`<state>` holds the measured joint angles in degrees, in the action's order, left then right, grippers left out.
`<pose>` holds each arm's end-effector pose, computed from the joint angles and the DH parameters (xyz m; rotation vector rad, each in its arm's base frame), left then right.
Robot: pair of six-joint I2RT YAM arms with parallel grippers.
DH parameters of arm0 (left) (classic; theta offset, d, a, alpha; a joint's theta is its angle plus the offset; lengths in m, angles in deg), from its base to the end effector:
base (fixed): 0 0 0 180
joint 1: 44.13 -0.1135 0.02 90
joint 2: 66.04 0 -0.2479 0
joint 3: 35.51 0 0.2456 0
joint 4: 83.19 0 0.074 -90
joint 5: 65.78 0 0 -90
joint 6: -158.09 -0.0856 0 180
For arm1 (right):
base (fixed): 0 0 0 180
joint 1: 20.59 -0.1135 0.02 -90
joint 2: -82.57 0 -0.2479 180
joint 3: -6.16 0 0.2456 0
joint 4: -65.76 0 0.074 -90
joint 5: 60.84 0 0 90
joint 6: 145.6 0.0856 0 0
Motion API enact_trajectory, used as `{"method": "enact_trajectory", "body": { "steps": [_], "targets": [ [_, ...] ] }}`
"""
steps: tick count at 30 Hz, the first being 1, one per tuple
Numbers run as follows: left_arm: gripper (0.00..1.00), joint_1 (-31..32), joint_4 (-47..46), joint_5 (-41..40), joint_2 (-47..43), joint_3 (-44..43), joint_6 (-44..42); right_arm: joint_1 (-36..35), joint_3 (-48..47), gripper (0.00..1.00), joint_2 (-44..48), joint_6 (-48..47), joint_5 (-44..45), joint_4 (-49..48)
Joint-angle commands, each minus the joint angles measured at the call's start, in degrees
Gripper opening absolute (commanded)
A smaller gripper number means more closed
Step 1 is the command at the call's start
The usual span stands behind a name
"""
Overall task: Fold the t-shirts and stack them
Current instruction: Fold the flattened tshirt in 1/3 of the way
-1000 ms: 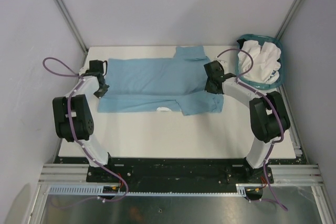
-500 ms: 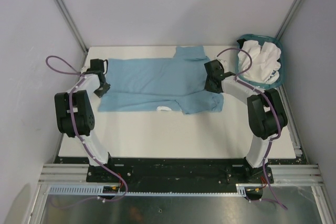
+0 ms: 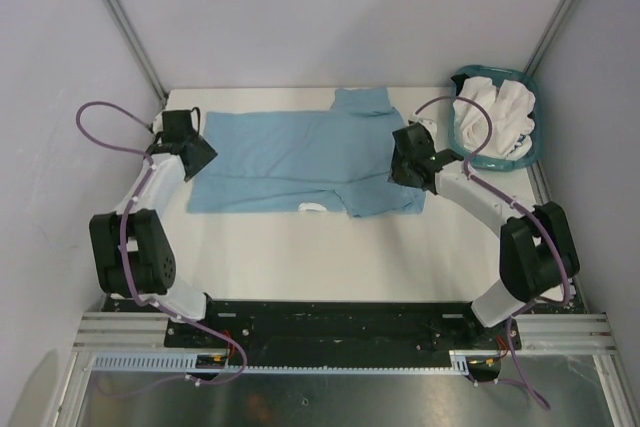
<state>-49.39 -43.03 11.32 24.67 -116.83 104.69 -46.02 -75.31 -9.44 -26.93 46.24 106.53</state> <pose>0.3642 0.0527 0.2015 -0.9525 2.2101 0.0225 0.3427 0.1351 0.1947 0.1952 2.4060 0.0625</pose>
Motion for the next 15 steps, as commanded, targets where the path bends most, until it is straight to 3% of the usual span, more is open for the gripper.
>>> {"method": "enact_trajectory", "body": {
  "steps": [1,10,15],
  "targets": [
    [0.59,0.9,-1.0,5.5,-3.6,4.3,-1.6,-1.0,5.0,0.48,3.2,1.8,-0.1,1.3],
    [0.53,1.5,-1.2,9.1,-5.5,7.0,-1.8,-3.4,8.3,0.47,-0.4,2.8,-1.9,-2.4],
    [0.52,2.0,-1.2,10.2,-5.5,7.5,-2.0,-8.7,8.3,0.48,-0.6,3.4,-1.5,-4.2]
  ]
}}
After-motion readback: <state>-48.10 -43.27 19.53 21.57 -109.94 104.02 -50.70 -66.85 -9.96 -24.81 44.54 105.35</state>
